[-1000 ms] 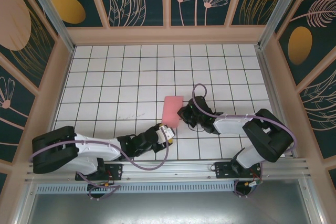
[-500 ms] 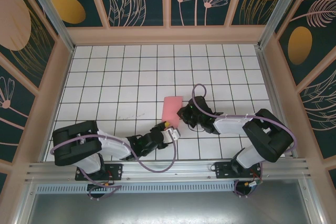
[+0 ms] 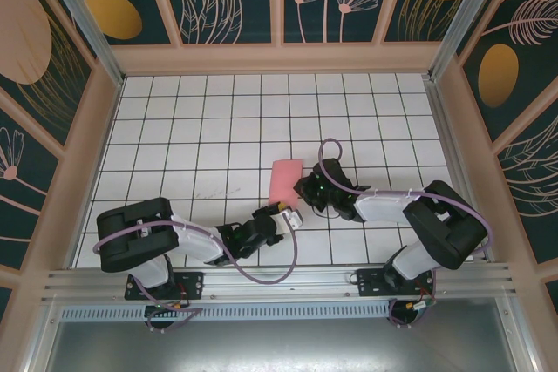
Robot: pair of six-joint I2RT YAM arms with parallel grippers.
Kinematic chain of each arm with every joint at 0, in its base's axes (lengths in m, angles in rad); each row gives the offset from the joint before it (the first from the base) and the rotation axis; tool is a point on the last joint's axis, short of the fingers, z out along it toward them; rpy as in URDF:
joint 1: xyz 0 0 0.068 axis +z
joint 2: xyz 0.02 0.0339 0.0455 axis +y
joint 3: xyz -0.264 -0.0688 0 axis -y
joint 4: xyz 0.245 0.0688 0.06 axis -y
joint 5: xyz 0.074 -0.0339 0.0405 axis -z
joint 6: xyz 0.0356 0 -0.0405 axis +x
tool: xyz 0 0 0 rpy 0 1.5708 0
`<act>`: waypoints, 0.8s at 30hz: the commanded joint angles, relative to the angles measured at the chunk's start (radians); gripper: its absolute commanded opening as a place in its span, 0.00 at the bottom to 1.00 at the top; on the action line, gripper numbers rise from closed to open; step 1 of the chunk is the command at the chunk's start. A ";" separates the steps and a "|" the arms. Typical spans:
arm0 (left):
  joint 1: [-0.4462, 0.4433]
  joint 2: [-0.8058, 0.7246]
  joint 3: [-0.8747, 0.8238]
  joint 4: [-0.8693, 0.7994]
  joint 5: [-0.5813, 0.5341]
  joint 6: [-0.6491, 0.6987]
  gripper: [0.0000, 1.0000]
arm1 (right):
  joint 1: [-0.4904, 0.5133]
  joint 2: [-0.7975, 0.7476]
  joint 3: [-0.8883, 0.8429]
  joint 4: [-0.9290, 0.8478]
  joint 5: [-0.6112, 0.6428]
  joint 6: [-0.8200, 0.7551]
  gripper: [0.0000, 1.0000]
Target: Fold a paper plane with a square sheet of paper (pick it up from the middle)
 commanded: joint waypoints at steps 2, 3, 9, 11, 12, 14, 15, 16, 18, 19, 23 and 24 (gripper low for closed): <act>-0.003 0.003 0.016 0.023 -0.040 -0.014 0.22 | -0.006 -0.014 0.027 -0.023 -0.013 -0.021 0.14; -0.003 0.000 0.015 0.027 -0.042 -0.016 0.19 | -0.006 -0.015 0.028 -0.024 -0.013 -0.022 0.14; -0.004 -0.023 0.009 0.022 -0.032 -0.028 0.07 | -0.006 -0.017 0.027 -0.033 -0.010 -0.028 0.15; -0.003 -0.031 0.011 0.010 -0.018 -0.038 0.05 | -0.005 -0.022 0.028 -0.034 -0.008 -0.033 0.16; -0.001 -0.035 0.011 0.004 -0.010 -0.045 0.05 | -0.005 -0.026 0.026 -0.038 -0.006 -0.036 0.17; 0.001 -0.047 0.014 -0.012 0.005 -0.067 0.03 | -0.005 -0.041 0.024 -0.050 0.001 -0.046 0.19; 0.007 -0.059 0.017 -0.028 0.017 -0.086 0.03 | -0.006 -0.053 0.025 -0.063 0.009 -0.055 0.21; 0.013 -0.069 0.018 -0.044 0.035 -0.106 0.03 | -0.006 -0.064 0.028 -0.082 0.018 -0.064 0.23; 0.032 -0.102 0.016 -0.069 0.088 -0.152 0.03 | -0.009 -0.096 0.034 -0.132 0.040 -0.087 0.28; 0.046 -0.121 0.013 -0.078 0.125 -0.177 0.04 | -0.013 -0.116 0.038 -0.162 0.051 -0.100 0.28; 0.115 -0.191 0.005 -0.119 0.277 -0.282 0.04 | -0.037 -0.197 0.036 -0.251 0.083 -0.148 0.33; 0.130 -0.201 0.008 -0.131 0.311 -0.299 0.05 | -0.043 -0.213 0.034 -0.262 0.084 -0.158 0.33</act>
